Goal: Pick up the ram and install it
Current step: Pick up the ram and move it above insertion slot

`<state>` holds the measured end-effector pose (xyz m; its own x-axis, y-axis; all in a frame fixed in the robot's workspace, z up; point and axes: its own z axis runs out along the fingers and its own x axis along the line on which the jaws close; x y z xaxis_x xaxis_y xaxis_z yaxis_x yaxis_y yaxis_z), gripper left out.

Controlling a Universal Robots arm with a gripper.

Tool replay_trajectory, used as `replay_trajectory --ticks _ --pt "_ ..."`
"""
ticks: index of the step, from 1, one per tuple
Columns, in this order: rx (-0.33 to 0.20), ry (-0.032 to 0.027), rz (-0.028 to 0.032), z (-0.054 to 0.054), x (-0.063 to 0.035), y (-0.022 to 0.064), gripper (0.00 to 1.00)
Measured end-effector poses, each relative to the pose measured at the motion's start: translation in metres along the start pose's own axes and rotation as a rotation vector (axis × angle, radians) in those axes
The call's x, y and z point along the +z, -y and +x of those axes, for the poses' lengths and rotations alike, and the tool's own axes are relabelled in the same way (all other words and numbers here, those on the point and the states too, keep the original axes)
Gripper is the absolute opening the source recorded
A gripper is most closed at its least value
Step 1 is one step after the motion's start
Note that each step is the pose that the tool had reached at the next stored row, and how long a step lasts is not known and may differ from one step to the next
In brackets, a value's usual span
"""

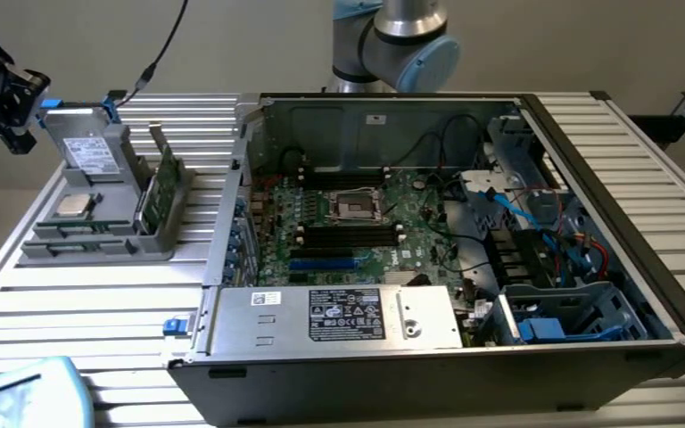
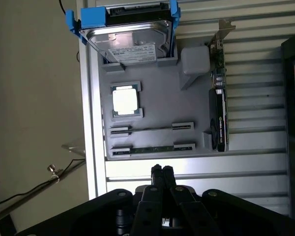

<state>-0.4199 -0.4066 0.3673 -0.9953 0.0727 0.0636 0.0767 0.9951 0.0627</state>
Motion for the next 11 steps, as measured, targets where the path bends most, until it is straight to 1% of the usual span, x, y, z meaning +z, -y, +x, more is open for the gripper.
replay_trajectory --ticks 8,11 --pt "-0.003 -0.0003 0.0002 0.0 0.0 0.0 0.11" --pt "-0.052 -0.0031 0.0031 -0.0001 0.0001 0.0 0.11"
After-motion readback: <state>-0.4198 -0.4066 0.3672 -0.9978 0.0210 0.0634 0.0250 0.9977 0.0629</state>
